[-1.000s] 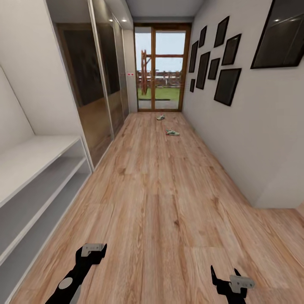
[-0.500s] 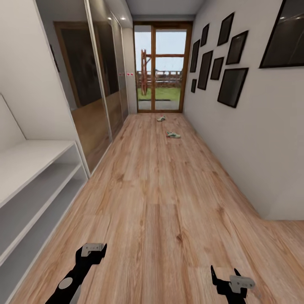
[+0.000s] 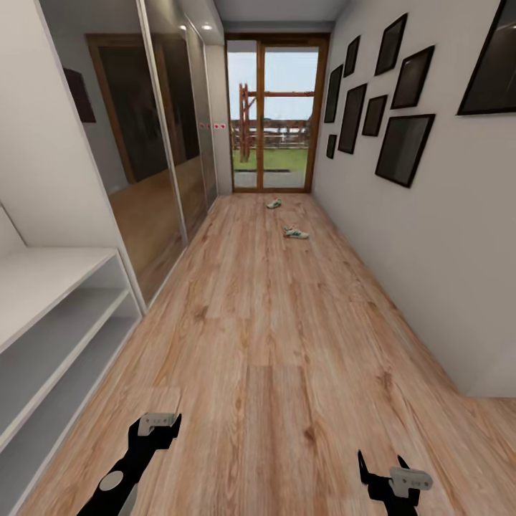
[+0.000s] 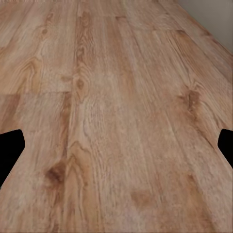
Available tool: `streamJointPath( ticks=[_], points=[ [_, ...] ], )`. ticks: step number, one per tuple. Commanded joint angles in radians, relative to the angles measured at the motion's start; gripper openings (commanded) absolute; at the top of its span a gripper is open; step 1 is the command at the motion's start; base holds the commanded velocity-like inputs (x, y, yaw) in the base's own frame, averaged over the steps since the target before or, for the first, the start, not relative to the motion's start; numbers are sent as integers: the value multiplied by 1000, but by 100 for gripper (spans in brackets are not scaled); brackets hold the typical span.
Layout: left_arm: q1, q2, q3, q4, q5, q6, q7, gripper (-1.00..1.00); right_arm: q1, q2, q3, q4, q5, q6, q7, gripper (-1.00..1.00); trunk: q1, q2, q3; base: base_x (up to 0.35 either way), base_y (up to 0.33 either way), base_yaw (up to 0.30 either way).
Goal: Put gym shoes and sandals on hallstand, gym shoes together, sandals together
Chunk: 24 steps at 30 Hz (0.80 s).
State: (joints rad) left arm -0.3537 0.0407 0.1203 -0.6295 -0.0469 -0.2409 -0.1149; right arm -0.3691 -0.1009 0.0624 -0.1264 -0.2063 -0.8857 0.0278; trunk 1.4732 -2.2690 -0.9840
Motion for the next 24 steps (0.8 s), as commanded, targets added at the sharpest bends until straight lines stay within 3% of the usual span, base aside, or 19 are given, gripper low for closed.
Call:
streamJointPath(
  ticks=[1, 24],
  points=[
    [-1, -1, 6, 1, -5, -3, -8, 100, -1, 0, 7, 1, -10, -3, 3, 100, 0, 0, -1, 338, 0, 0],
    [-1, -1, 5, 1, -4, -3, -8, 100, -1, 0, 8, 1, -10, -4, 3, 100, 0, 0, -1, 338, 0, 0]
  ],
)
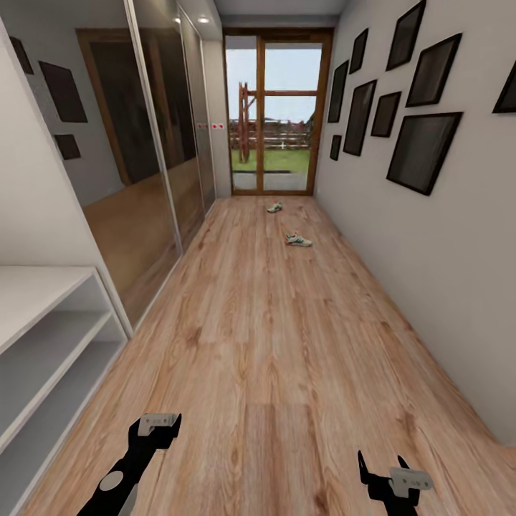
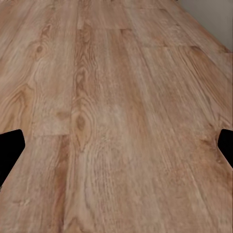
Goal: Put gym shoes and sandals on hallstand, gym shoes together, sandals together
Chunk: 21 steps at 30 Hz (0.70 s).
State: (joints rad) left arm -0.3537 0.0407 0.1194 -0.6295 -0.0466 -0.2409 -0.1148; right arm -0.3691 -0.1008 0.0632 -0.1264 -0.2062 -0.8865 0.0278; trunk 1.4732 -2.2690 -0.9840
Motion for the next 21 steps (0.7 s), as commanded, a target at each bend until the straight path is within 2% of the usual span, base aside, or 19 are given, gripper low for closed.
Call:
streamJointPath(
  ticks=[1, 21],
  points=[
    [-1, -1, 6, 1, -5, -3, -8, 100, -1, 0, 7, 1, -10, -3, 3, 100, 0, 0, -1, 338, 0, 0],
    [-1, -1, 6, 2, -6, -3, -7, 100, -1, 0, 7, 1, -10, -2, 3, 100, 0, 0, -1, 338, 0, 0]
  ],
)
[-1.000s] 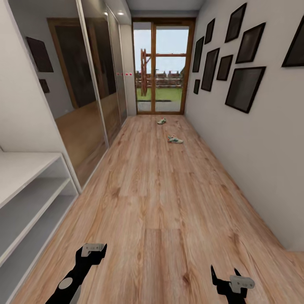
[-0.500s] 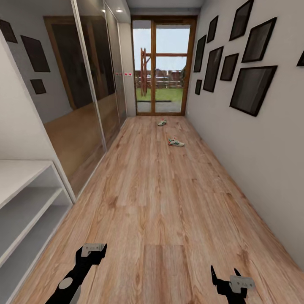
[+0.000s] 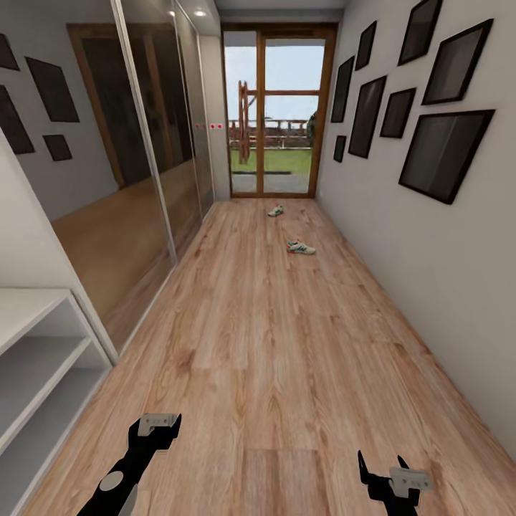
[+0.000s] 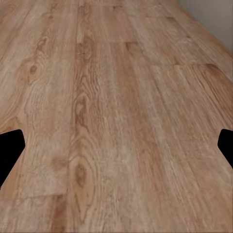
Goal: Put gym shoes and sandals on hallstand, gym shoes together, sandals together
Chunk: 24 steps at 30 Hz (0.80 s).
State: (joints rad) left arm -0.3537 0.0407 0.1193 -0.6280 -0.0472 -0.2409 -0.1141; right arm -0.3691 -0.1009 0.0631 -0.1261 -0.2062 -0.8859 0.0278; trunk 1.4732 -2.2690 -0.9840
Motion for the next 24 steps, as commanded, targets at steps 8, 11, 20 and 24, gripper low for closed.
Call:
streamJointPath(
  ticks=[8, 11, 20, 24],
  points=[
    [-1, -1, 6, 2, -6, -3, -7, 100, -1, 0, 7, 1, -10, -3, 3, 100, 0, 0, -1, 338, 0, 0],
    [-1, -1, 6, 3, -6, -3, -7, 100, -1, 0, 7, 1, -10, -3, 3, 100, 0, 0, -1, 337, 0, 0],
    [-1, -1, 6, 4, -6, -3, -8, 100, -1, 1, 7, 1, -10, -3, 3, 100, 0, 0, -1, 337, 0, 0],
    [-1, -1, 5, 4, -6, -3, -9, 100, -1, 0, 7, 1, -10, -3, 3, 100, 0, 0, -1, 338, 0, 0]
  ],
)
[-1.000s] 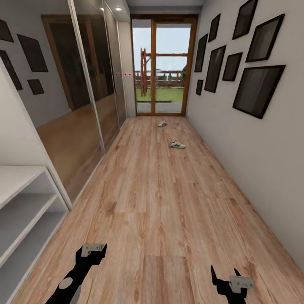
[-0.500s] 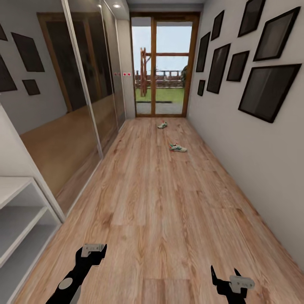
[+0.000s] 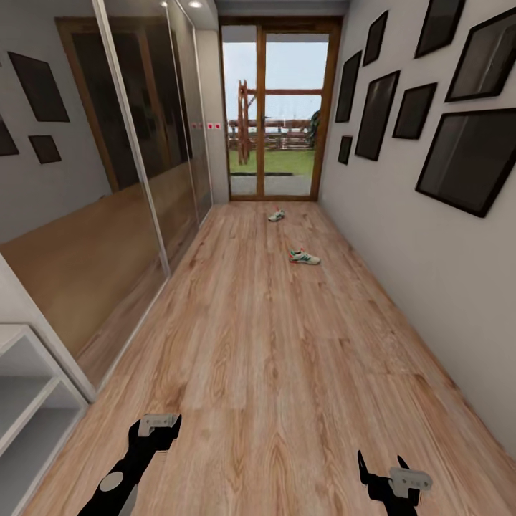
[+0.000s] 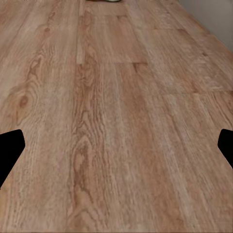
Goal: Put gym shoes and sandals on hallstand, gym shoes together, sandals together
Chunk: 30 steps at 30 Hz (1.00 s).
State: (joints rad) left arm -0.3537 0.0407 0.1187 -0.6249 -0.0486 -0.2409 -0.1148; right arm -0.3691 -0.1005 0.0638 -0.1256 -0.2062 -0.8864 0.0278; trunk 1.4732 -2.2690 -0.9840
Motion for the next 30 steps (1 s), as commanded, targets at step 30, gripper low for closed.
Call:
streamJointPath(
  ticks=[30],
  points=[
    [-1, -1, 6, -3, -4, -3, -6, 100, -1, 1, 7, 0, -10, -3, 3, 100, 0, 0, -1, 339, 0, 0]
  ],
)
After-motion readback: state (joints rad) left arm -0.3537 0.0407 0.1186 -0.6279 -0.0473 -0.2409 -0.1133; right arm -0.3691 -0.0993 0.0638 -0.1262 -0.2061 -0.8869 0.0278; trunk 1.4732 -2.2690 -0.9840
